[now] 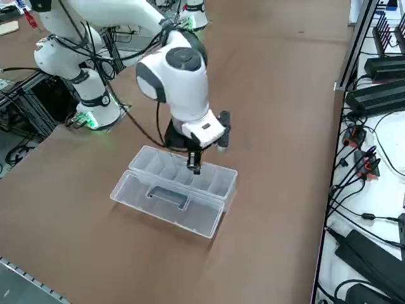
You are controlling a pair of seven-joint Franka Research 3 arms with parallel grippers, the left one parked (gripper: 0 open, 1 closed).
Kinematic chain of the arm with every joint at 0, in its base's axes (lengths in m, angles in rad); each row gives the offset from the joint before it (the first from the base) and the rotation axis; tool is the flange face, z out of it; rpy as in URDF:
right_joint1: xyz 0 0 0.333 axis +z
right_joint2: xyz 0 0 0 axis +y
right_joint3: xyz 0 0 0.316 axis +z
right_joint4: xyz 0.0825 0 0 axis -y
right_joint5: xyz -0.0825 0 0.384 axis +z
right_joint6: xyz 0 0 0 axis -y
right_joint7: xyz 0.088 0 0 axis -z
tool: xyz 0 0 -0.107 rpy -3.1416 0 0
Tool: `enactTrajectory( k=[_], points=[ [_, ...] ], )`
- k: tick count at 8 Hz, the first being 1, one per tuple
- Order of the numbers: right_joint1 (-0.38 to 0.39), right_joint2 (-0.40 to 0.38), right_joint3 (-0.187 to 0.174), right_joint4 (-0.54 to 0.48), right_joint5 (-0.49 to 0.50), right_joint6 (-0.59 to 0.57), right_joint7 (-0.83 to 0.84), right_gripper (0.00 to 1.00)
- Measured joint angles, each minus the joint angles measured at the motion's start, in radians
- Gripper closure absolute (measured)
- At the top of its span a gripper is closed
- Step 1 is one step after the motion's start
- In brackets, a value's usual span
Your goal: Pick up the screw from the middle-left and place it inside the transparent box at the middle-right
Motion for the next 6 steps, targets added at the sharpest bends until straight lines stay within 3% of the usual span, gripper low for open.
enactTrajectory(
  k=[3,5,6],
  points=[
    [-0.006,0.002,0.001,-0.030,-0.001,0.000,-0.009,0.94],
    [-0.007,0.002,0.001,-0.030,-0.002,0.000,-0.010,0.79],
    [-0.007,0.002,0.001,-0.030,-0.002,0.000,-0.011,0.60]
  ],
)
